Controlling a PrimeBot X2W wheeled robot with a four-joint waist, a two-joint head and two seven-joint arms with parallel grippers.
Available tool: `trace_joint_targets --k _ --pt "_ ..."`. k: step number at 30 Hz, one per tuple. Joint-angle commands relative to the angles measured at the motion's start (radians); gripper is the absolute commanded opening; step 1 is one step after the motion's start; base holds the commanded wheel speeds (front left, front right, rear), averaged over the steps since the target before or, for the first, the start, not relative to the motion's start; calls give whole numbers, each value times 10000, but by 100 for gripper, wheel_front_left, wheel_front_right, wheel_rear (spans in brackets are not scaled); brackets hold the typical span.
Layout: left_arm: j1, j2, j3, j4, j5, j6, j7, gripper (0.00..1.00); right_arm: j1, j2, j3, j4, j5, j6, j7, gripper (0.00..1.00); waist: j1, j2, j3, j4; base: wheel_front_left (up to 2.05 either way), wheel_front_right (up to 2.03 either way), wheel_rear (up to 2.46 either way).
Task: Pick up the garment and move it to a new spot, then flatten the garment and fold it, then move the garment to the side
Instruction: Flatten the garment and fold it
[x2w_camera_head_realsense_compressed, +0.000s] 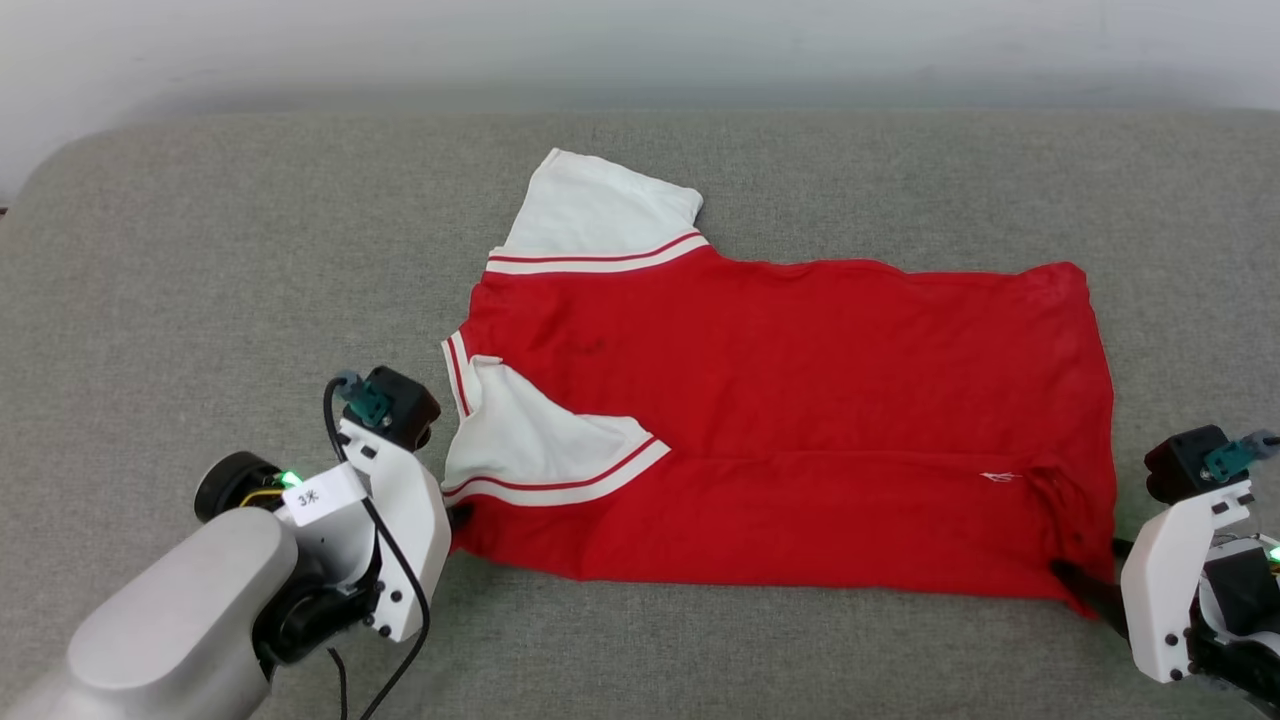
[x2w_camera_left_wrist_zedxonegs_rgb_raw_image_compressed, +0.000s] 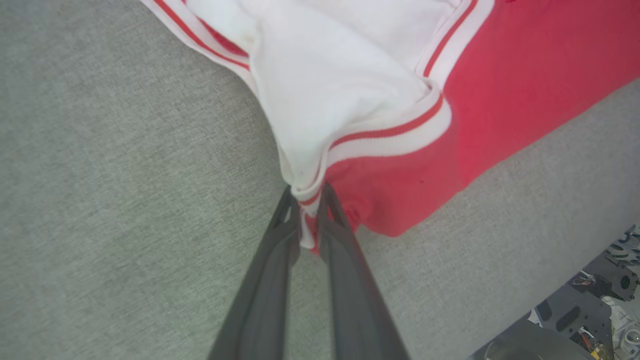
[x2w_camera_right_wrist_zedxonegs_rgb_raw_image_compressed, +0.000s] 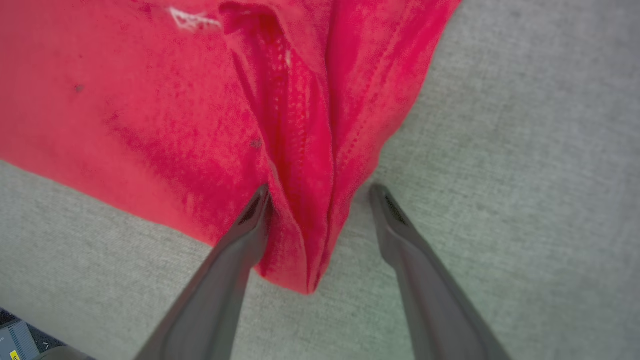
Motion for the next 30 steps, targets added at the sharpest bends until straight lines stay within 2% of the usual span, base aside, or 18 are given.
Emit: trace_joint_targets --k 1,2,10,19,25,30 --pt "211 -22 14 51 -57 34 -84 0 197 449 475 238 112 22 -177 13 1 0 -80 -19 0 0 0" --pt "280 -12 22 90 -108 44 -135 0 136 390 510 277 162 21 -387 0 1 0 -145 -32 0 0 0" --pt "871 300 76 -4 -395 61 -310 0 280 -516 452 -207 826 4 -1507 0 1 0 -842 -130 0 0 0" --pt "1806 846 142 -896 -789 457 -354 0 1397 -1352 2 -1414 1310 2 -1582 0 1 0 -1179 -204 0 0 0" --pt "2270 865 107 -992 -960 743 -410 0 1699 -1107 -294 -1525 1221 4 -1367 0 1 0 -890 -289 0 0 0" --pt "2346 692 28 -534 -990 734 -446 0 1452 -670 -182 -1067 994 4 -1290 0 1 0 -642 -326 0 0 0"
